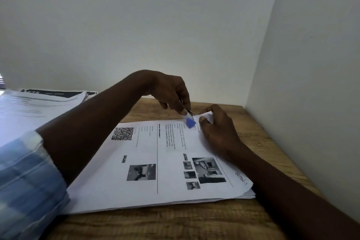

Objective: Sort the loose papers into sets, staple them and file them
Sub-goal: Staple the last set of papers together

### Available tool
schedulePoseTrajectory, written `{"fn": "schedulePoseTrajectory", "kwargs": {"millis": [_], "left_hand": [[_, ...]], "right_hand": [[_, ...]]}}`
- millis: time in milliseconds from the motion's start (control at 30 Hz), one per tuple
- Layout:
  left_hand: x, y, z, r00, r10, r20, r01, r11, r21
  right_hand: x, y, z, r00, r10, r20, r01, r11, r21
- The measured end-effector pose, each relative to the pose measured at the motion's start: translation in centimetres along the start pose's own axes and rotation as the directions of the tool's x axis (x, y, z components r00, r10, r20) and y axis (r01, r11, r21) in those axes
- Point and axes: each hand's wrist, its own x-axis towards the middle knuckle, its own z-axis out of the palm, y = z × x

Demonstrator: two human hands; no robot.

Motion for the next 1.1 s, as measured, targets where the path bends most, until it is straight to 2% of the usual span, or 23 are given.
{"fn": "schedulePoseTrajectory", "kwargs": {"millis": [167,333,467,933,1100], "left_hand": [[-0.4,-0.4,-0.7,0.999,0.04,0.002,-0.04,0.999,0.002],[-1.2,-0.7,-1.1,0.997,0.081,0.009,-0.081,0.995,-0.063],[-1.5,-0.5,-1.3,0.994,0.108,0.007,-0.107,0.993,-0.058],[-1.7,-0.3,-1.9,0.993,0.114,-0.018,-0.114,0.993,0.028],[-1.4,-0.5,-1.6,0.988,0.152,-0.037,-0.15,0.987,0.052]], "right_hand": [[-0.2,-0.1,0.1,0.998,-0.05,-0.026,0.05,0.999,-0.001],[-0.5,-0.3,0.3,0.971,-0.224,-0.085,0.224,0.975,0.0],[-0.7,-0.6,0.2,0.946,-0.304,-0.114,0.307,0.951,0.014],[-0.4,-0.4,0.2,0.933,-0.339,-0.121,0.344,0.939,0.022],[-0.5,-0.5,0.2,0.948,-0.293,-0.127,0.304,0.95,0.076]]}}
